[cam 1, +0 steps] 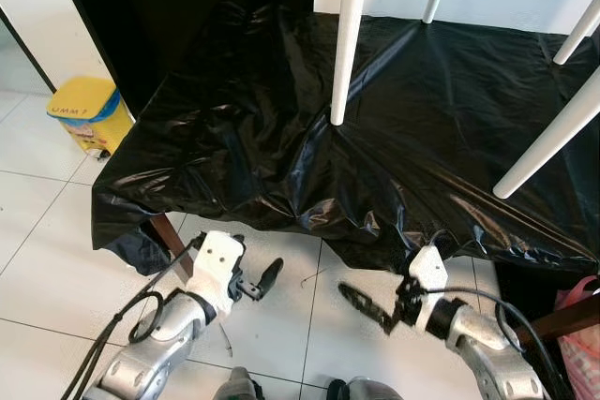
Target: Building children table
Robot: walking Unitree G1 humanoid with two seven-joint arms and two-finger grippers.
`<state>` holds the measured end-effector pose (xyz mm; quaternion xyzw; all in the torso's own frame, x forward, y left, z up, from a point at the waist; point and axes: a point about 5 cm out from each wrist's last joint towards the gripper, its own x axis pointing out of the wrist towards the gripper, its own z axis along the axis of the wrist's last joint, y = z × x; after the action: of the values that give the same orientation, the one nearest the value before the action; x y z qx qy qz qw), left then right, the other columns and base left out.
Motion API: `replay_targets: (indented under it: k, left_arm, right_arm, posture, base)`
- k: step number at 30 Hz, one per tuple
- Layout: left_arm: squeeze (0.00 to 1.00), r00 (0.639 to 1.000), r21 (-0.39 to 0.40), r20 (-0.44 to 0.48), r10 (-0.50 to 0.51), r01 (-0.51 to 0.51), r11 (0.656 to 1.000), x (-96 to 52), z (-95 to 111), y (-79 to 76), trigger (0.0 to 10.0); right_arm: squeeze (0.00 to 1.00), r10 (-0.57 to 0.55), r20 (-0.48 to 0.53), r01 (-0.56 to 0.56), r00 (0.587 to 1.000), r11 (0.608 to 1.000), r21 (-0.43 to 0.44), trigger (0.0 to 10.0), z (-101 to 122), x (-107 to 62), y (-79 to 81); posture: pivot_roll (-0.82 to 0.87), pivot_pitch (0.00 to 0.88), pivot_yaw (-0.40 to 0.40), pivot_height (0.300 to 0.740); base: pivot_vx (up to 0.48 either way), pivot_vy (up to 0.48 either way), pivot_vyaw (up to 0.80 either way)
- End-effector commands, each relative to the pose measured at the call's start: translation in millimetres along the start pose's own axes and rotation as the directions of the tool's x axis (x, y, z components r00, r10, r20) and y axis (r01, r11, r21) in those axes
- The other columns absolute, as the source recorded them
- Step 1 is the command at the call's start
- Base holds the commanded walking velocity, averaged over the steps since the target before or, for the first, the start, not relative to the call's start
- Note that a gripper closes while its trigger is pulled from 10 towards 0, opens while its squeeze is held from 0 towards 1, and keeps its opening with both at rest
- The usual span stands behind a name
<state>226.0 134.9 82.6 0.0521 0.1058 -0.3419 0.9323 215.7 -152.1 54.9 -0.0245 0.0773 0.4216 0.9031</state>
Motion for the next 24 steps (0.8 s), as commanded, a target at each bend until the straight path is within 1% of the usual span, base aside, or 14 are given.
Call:
replay_targets:
  k: [1,4,6,8,10,12,13,14,16,17,20,21,23,24]
  left_arm:
    - [0.0,0.93,-0.035,-0.052,-0.364,0.363,0.931,-6.2,-14.0,-17.7,10.0]
    - [0.0,0.935,-0.045,-0.066,-0.348,0.346,0.937,-6.2,-18.3,-16.0,10.0]
    - [0.0,0.946,-0.086,-0.157,-0.282,0.271,0.959,-1.6,-50.0,-13.4,10.0]
    - [0.0,0.946,-0.086,-0.157,-0.282,0.271,0.959,-1.6,-50.0,-13.4,10.0]
    - [0.0,0.949,-0.134,-0.223,-0.222,0.196,0.971,4.6,-74.0,-14.7,10.0]
    - [0.0,0.949,-0.134,-0.223,-0.222,0.196,0.971,4.6,-74.0,-14.7,10.0]
    - [0.0,0.948,-0.153,-0.255,-0.189,0.153,0.976,7.7,-84.4,-15.0,10.0]
    - [0.0,0.948,-0.153,-0.255,-0.189,0.153,0.976,7.7,-84.4,-15.0,10.0]
    - [0.0,0.938,-0.152,-0.332,-0.103,0.054,0.987,14.4,-104.2,-14.7,10.0]
    - [0.0,0.938,-0.152,-0.332,-0.103,0.054,0.987,14.4,-104.2,-14.7,10.0]
    - [0.0,0.887,-0.136,-0.462,0.007,-0.079,0.988,16.1,-131.4,-13.8,10.0]
    - [0.0,0.887,-0.136,-0.462,0.007,-0.079,0.988,16.1,-131.4,-13.8,10.0]
    - [0.0,0.857,-0.155,-0.512,0.058,-0.158,0.975,13.2,-142.7,-13.0,10.0]
    - [0.0,0.857,-0.155,-0.512,0.058,-0.158,0.975,13.2,-142.7,-13.0,10.0]
  right_arm:
    - [0.0,0.012,-0.04,-0.012,0.999,1.0,0.011,10.0,-11.0,-3.5,1.9]
    - [0.0,0.012,-0.049,-0.011,0.999,1.0,0.021,10.0,-13.8,-4.0,1.3]
    - [0.0,-0.039,-0.122,0.05,0.992,0.995,0.082,10.0,-38.5,-4.9,-2.2]
    - [0.0,-0.039,-0.122,0.05,0.992,0.995,0.082,10.0,-38.5,-4.9,-2.2]
    - [0.0,-0.109,-0.18,0.133,0.978,0.983,0.124,10.0,-56.7,-5.0,-4.6]
    - [0.0,-0.109,-0.18,0.133,0.978,0.983,0.124,10.0,-56.7,-5.0,-4.6]
    - [0.0,-0.149,-0.208,0.179,0.967,0.974,0.137,10.0,-64.5,-4.8,-6.2]
    - [0.0,-0.149,-0.208,0.179,0.967,0.974,0.137,10.0,-64.5,-4.8,-6.2]
    - [0.0,-0.234,-0.3,0.291,0.925,0.943,0.16,10.0,-83.1,-5.1,-8.3]
    - [0.0,-0.234,-0.3,0.291,0.925,0.943,0.16,10.0,-83.1,-5.1,-8.3]
    - [0.0,-0.327,-0.444,0.435,0.834,0.885,0.166,10.0,-108.7,-8.7,-5.4]
    - [0.0,-0.327,-0.444,0.435,0.834,0.885,0.166,10.0,-108.7,-8.7,-5.4]
    - [0.0,-0.37,-0.5,0.503,0.783,0.85,0.159,10.0,-118.3,-11.6,-3.3]
    - [0.0,-0.37,-0.5,0.503,0.783,0.85,0.159,10.0,-118.3,-11.6,-3.3]
  posture:
    - [0.07,0.103,-0.023,0.74]
    - [0.07,0.103,-0.023,0.74]
    - [0.07,0.104,-0.017,0.74]
    - [0.07,0.104,-0.017,0.74]
    - [0.07,0.099,-0.014,0.74]
    - [0.07,0.099,-0.014,0.74]
    - [0.07,0.097,-0.015,0.74]
    - [0.07,0.097,-0.015,0.74]
    - [0.06,0.091,-0.015,0.74]
    - [0.06,0.091,-0.015,0.74]
    - [0.06,0.081,-0.015,0.74]
    - [0.06,0.081,-0.015,0.74]
    - [0.05,0.075,-0.011,0.74]
    - [0.05,0.075,-0.011,0.74]
  base:
    - [0.0,0.0,0.0]
    - [0.0,0.0,0.0]
    - [0.0,0.0,0.0]
    - [0.0,0.0,0.0]
    - [0.0,0.0,0.0]
    - [0.0,0.0,0.0]
    - [0.0,0.0,0.0]
    - [0.0,0.0,0.0]
    - [0.0,0.0,0.0]
    - [0.0,0.0,0.0]
    - [0.0,0.0,0.0]
    - [0.0,0.0,0.0]
    - [0.0,0.0,0.0]
    - [0.0,0.0,0.0]
